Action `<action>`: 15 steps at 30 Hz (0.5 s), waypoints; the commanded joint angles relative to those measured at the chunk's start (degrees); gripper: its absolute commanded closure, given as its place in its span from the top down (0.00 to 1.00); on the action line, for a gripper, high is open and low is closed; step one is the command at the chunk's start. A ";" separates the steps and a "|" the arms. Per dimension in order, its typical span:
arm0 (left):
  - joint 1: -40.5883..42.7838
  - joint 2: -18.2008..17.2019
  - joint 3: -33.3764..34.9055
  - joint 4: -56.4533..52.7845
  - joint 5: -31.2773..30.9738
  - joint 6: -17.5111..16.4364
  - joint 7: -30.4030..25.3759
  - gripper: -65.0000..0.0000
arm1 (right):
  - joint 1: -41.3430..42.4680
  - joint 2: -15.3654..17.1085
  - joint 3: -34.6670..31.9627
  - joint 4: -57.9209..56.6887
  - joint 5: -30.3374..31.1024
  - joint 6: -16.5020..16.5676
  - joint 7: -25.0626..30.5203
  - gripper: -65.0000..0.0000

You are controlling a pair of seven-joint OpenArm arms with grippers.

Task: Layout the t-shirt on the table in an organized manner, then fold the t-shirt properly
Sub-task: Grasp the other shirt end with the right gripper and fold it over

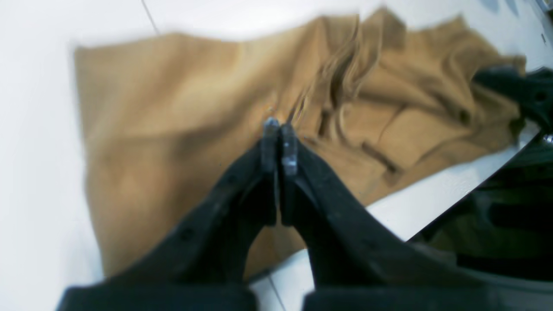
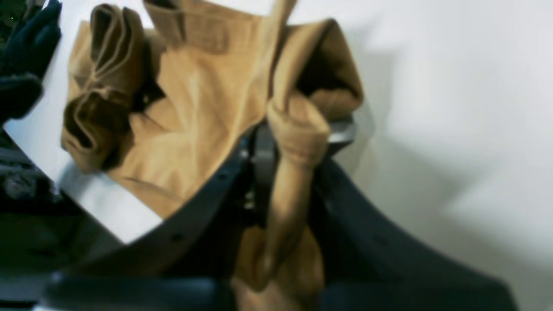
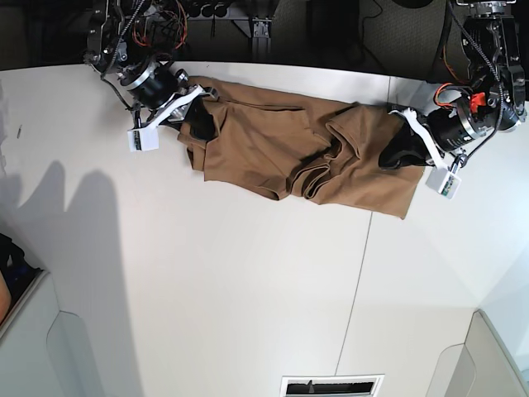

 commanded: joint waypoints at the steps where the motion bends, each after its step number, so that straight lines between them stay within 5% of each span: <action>1: -0.63 -0.66 -0.31 0.87 -1.03 -0.73 -1.33 0.00 | 1.70 0.33 0.81 0.92 0.11 0.52 1.46 0.00; 5: -0.68 -0.68 -2.34 0.87 -0.22 -0.73 -1.27 0.00 | 5.79 1.22 5.81 0.94 -0.57 0.44 -0.04 0.00; 10: -0.59 -0.68 -7.58 0.72 -2.08 -0.73 -1.20 0.00 | 9.99 6.08 11.65 0.94 1.92 0.46 -0.66 0.00; 15: 0.31 -0.48 -5.77 -3.87 -1.97 -0.73 -1.46 0.00 | 13.75 9.16 12.96 0.94 9.18 1.38 -5.88 0.00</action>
